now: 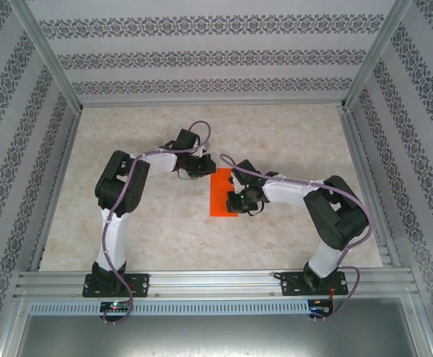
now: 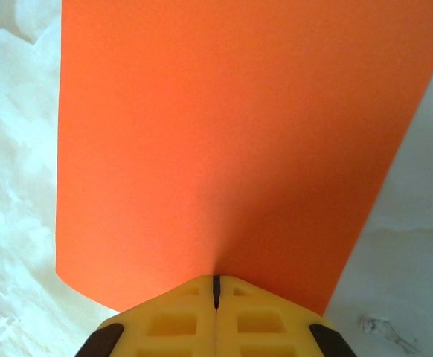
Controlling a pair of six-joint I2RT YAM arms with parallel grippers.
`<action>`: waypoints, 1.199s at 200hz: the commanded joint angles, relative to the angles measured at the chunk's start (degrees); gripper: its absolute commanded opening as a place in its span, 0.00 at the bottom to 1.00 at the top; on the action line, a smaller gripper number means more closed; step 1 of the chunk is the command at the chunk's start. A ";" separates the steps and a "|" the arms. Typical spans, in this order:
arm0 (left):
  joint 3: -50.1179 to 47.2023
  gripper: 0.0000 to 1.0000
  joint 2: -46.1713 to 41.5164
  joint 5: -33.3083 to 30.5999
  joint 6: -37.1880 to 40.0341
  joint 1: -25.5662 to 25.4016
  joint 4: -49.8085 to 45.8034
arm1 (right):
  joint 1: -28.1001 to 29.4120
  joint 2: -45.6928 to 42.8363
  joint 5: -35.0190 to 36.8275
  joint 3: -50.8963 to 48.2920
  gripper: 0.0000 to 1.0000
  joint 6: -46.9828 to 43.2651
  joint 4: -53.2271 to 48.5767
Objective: Fold a paper plane with a square sheet of paper (fold left side to right side)
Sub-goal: First fold the square sheet of paper in half at the center of the table.
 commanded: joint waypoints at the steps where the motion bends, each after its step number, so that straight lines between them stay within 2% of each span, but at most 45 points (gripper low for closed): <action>1: 3.04 0.11 3.73 -9.05 3.03 4.40 -0.52 | 1.03 3.11 2.76 -3.27 0.04 -0.62 -7.64; 60: 7.31 0.11 4.51 -8.40 3.67 6.04 -3.31 | 1.67 2.69 2.55 -3.43 0.04 -0.14 -7.17; 104: 1.25 0.15 -4.58 -7.97 4.20 6.04 -2.09 | 1.67 0.04 0.36 -2.21 0.10 0.56 -2.23; 147: -12.55 0.18 -18.74 -5.28 0.83 5.53 0.95 | 0.35 -7.69 1.96 -0.42 0.33 0.48 3.05; 174: -21.05 0.19 -24.41 -2.79 -2.95 2.74 4.07 | -2.65 -12.92 5.04 -2.01 0.47 0.78 5.30; 188: -23.44 0.19 -24.37 -0.47 -4.95 0.29 6.26 | -5.27 -14.78 4.88 -3.74 0.52 2.29 7.16; 217: -23.55 0.18 -21.23 0.38 -6.74 -4.69 7.92 | -10.05 -16.64 -0.55 -8.67 0.62 6.46 13.07; 240: -21.61 0.17 -17.86 0.05 -7.47 -6.07 8.36 | -11.65 -16.75 -3.11 -11.81 0.68 8.62 16.24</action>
